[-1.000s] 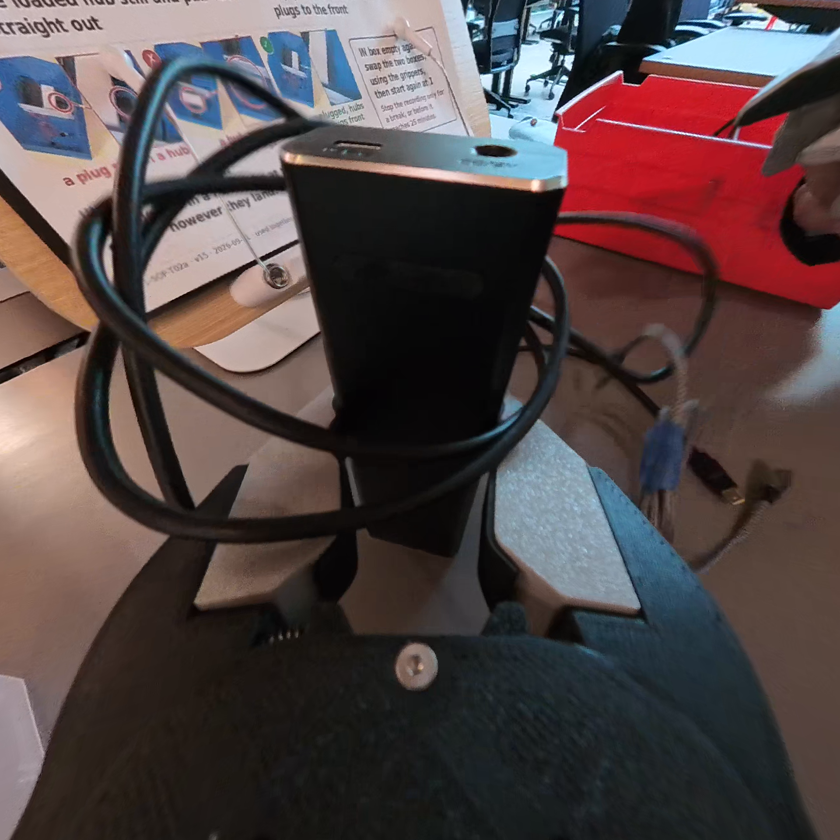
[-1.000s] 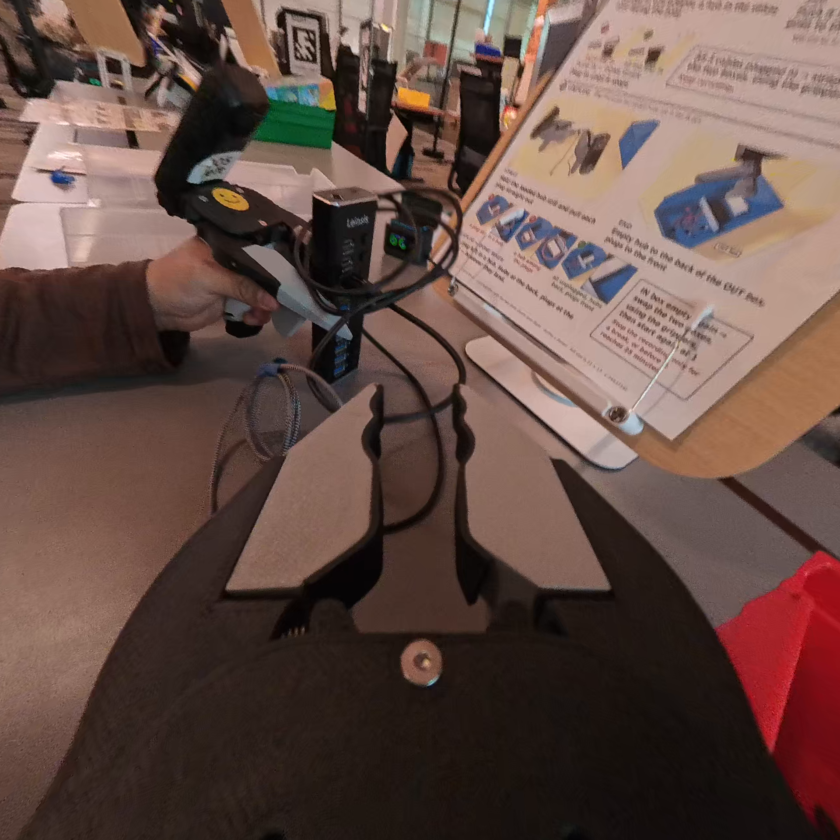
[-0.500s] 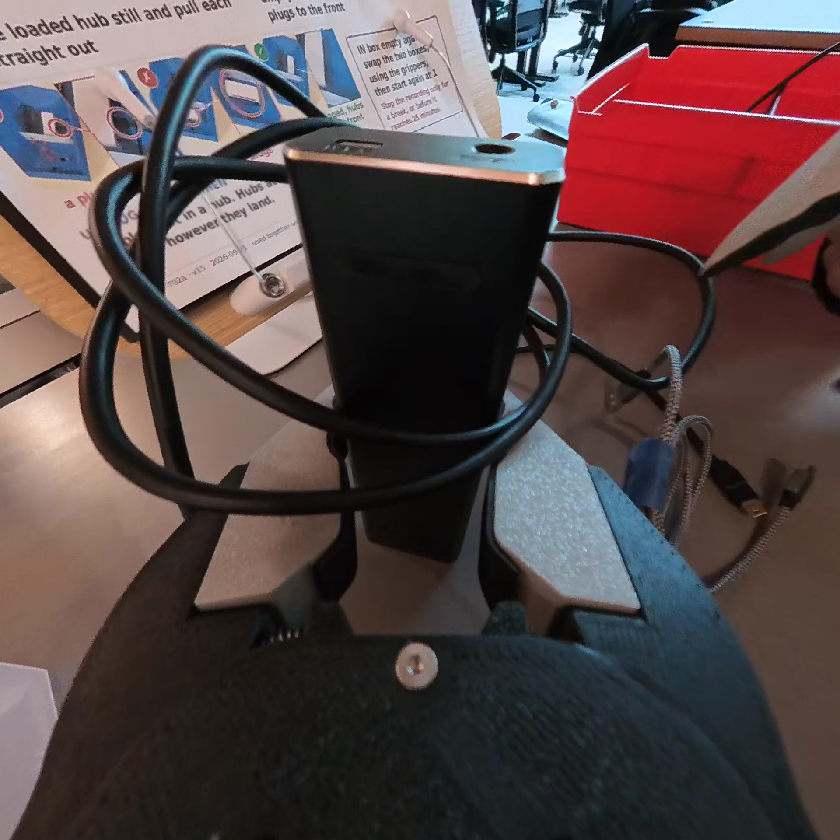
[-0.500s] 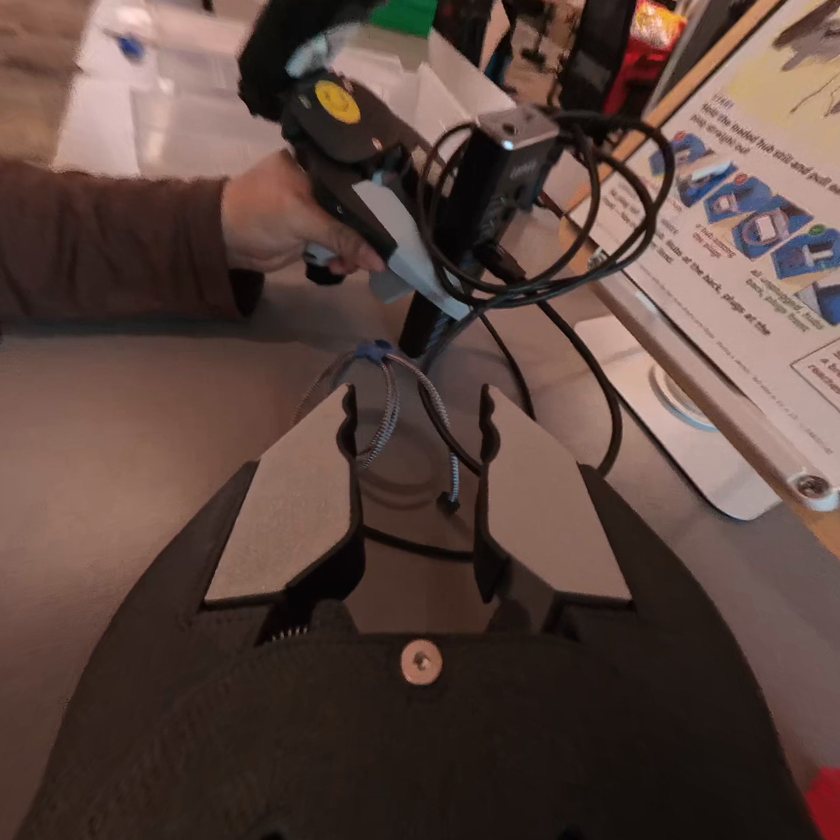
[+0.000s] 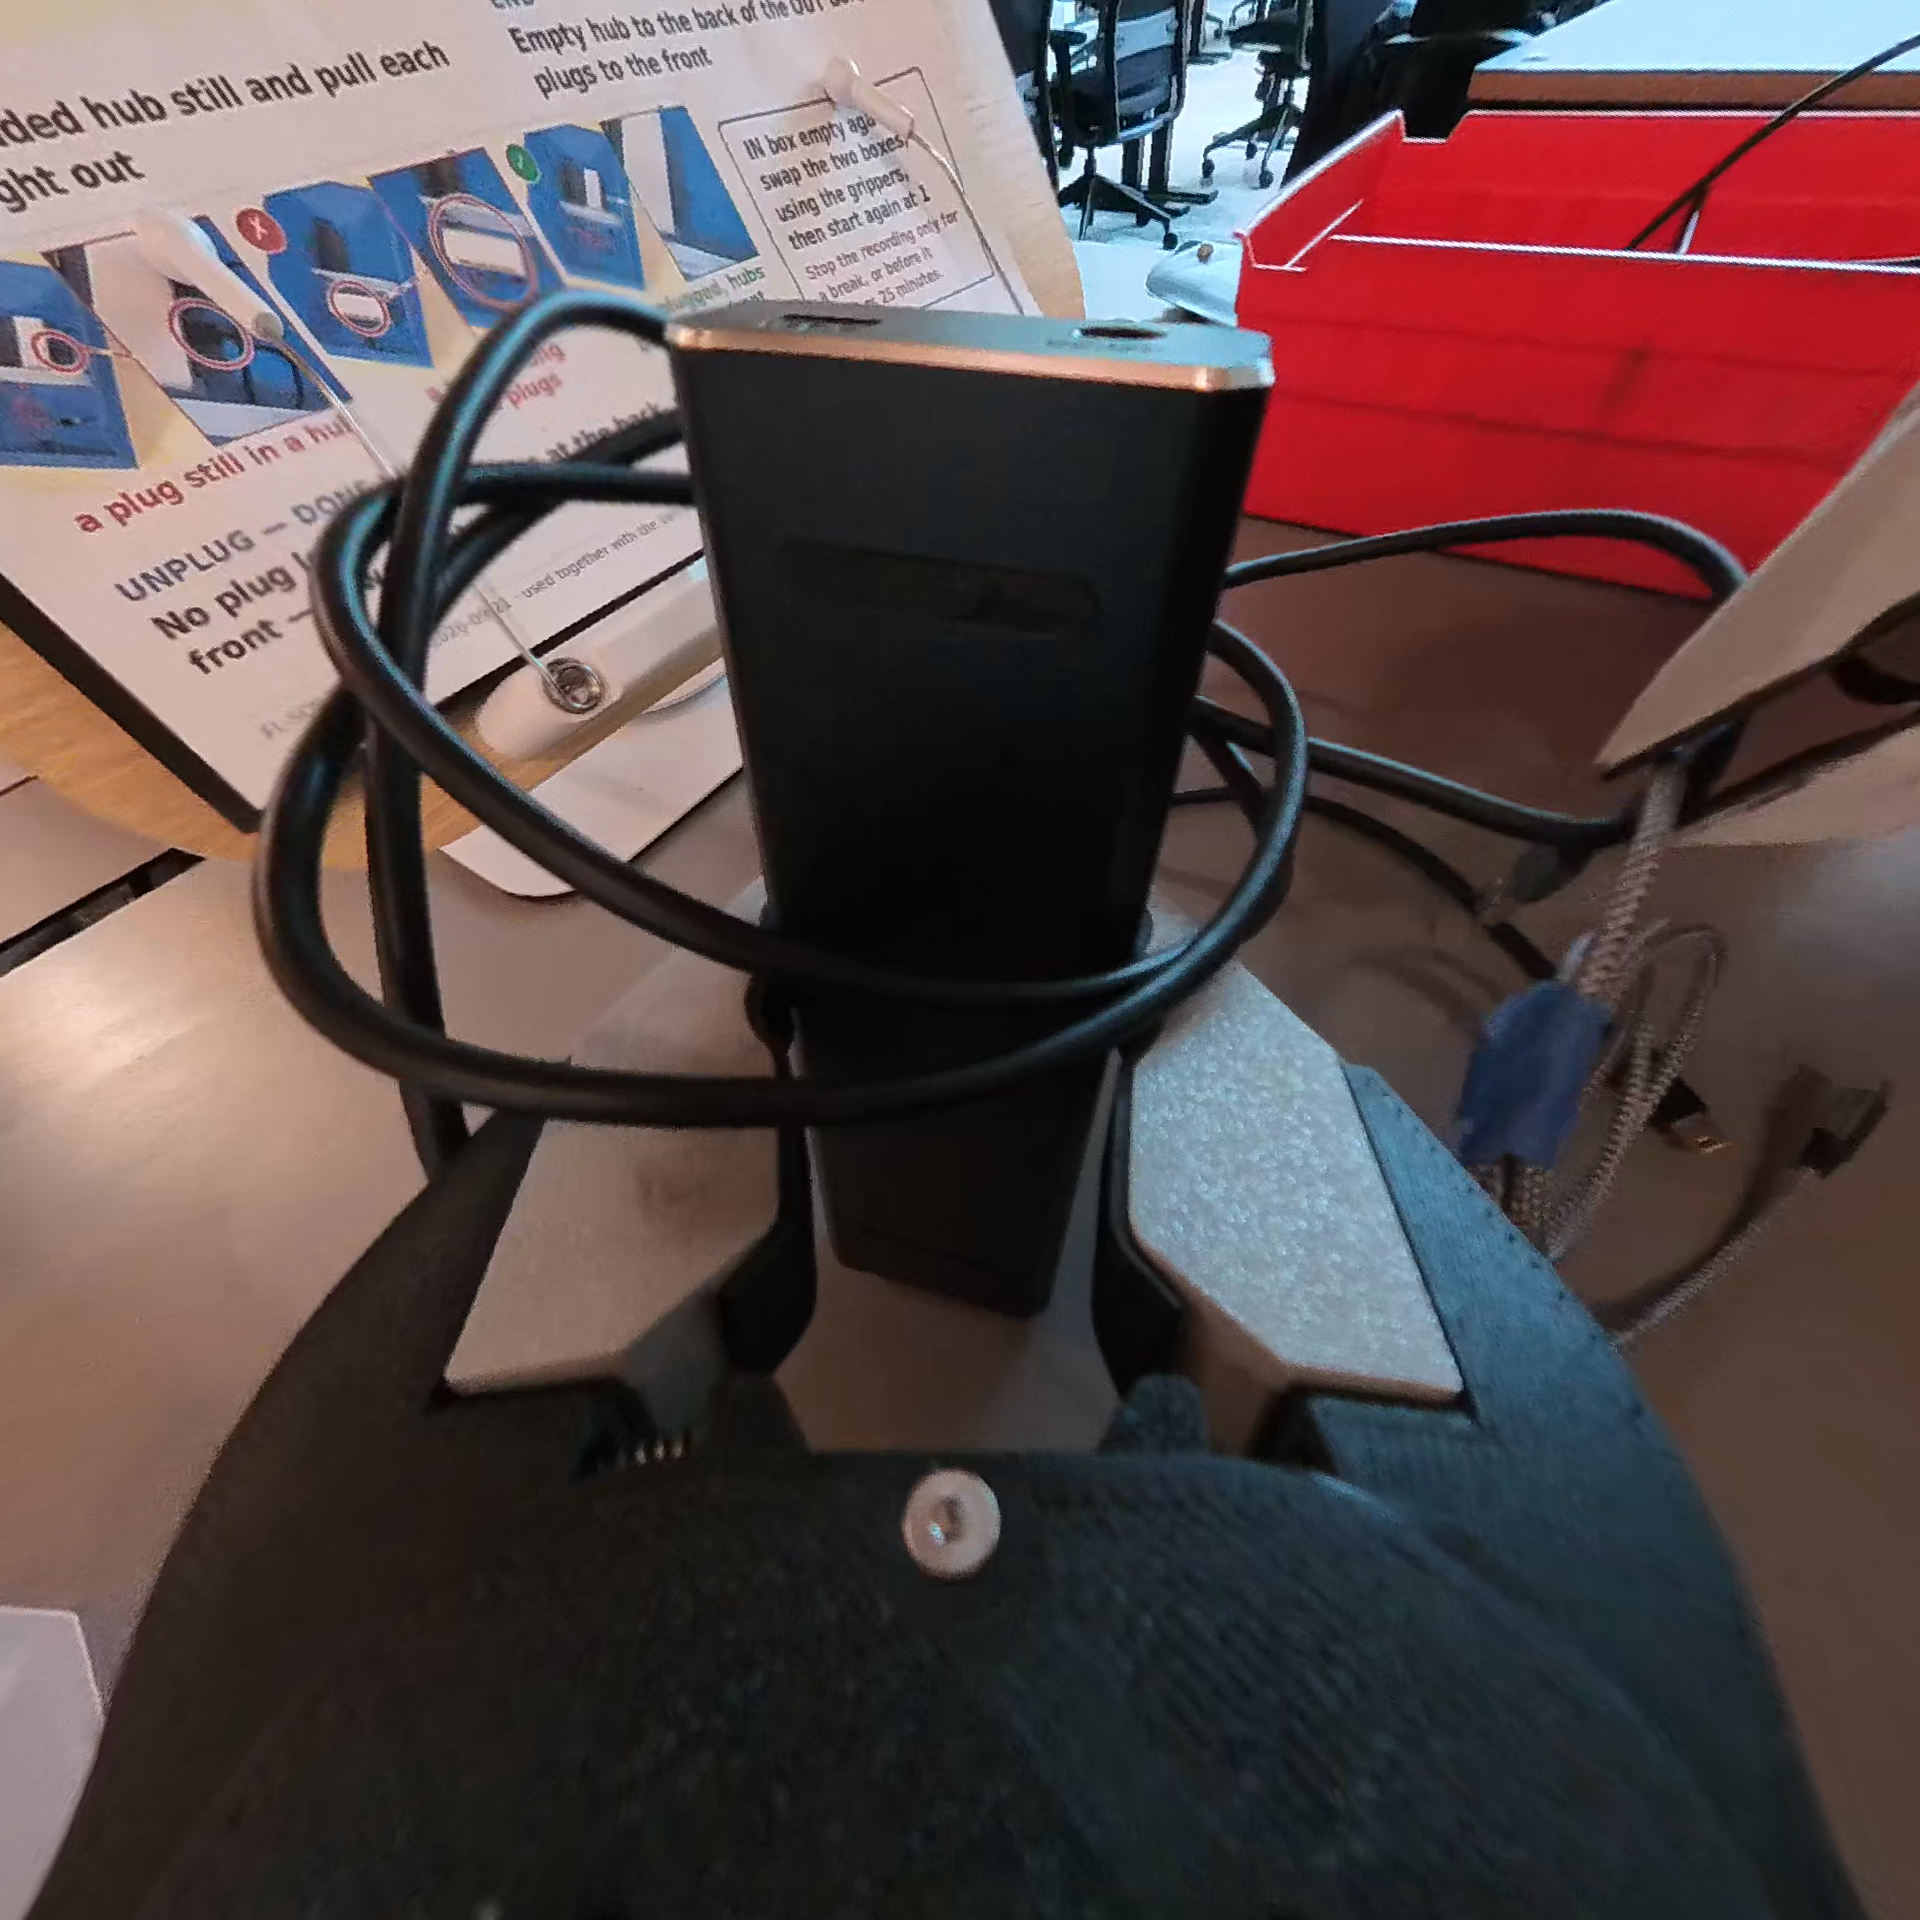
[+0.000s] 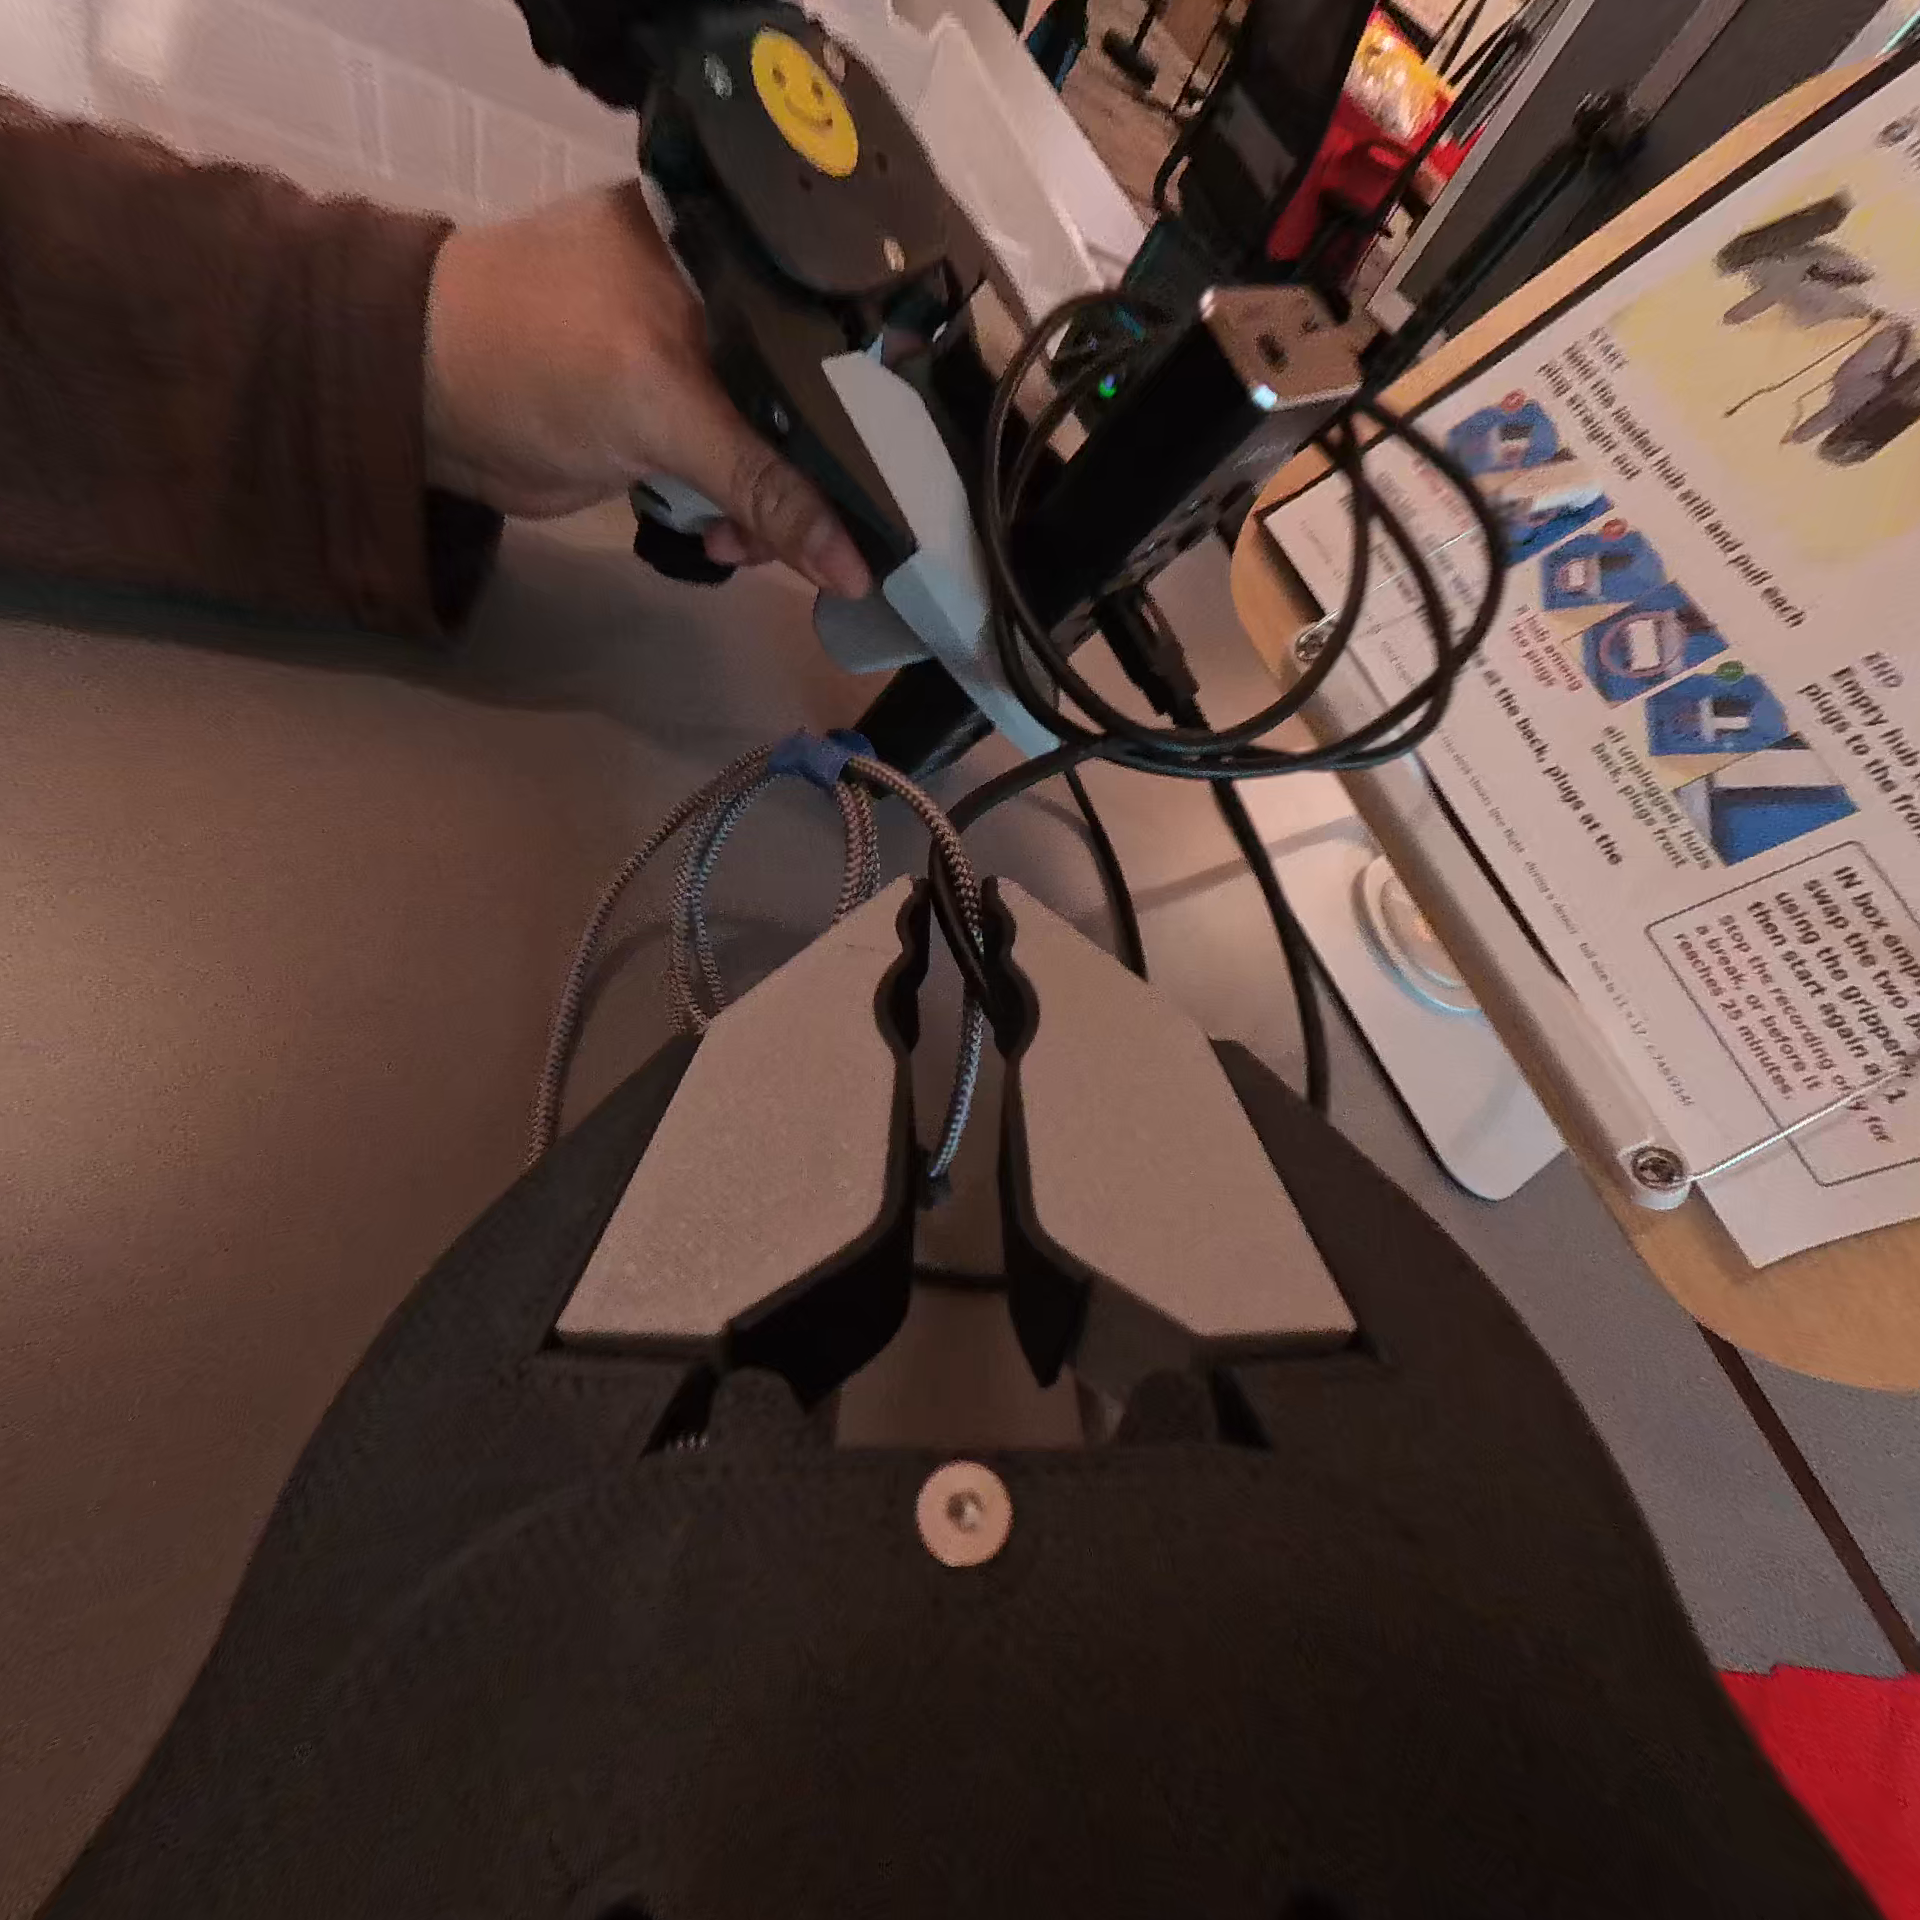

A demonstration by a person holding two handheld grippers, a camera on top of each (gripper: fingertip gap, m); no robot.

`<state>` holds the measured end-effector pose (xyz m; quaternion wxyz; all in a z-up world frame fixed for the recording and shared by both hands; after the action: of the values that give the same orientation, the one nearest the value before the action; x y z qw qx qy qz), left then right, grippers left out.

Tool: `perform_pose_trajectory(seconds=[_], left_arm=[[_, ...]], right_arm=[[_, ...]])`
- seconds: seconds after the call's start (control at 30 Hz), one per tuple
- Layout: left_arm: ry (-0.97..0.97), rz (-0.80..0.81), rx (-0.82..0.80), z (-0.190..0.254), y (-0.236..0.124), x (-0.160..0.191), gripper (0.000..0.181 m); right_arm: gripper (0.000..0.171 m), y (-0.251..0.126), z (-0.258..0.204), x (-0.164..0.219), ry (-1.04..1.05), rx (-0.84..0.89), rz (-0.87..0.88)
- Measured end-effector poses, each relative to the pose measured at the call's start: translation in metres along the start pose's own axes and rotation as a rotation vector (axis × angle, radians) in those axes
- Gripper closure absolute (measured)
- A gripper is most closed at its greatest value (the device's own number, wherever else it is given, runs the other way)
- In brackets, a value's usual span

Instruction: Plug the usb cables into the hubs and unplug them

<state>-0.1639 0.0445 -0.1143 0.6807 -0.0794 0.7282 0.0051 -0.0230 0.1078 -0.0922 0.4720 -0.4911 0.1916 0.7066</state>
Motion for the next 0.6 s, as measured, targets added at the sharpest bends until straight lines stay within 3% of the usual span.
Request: perform_pose_trajectory(seconds=[0.17, 0.47, 0.6], left_arm=[[0.002, 0.001, 0.007, 0.001, 0.0, 0.0, 0.12], [-0.031, 0.001, 0.001, -0.002, -0.002, 0.001, 0.121], [-0.029, -0.002, 0.0, -0.002, -0.002, 0.001, 0.122]], right_arm=[[0.165, -0.017, 0.006, -0.023, -0.097, 0.075, 0.166], [0.165, -0.018, -0.019, -0.021, -0.041, -0.179, 0.198], [0.169, -0.017, -0.018, -0.019, -0.004, -0.189, 0.193]])
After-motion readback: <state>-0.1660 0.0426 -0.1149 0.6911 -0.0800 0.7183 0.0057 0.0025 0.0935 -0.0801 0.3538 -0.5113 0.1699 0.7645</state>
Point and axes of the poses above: each gripper's, where its closed fingertips meet, y out along the fingers, x out of its underside, z = x × y across the jaws, the point moved 5 cm from there along -y, back along the fingers, and after that the axes turned 14 degrees about z, right-handed, at the moved point
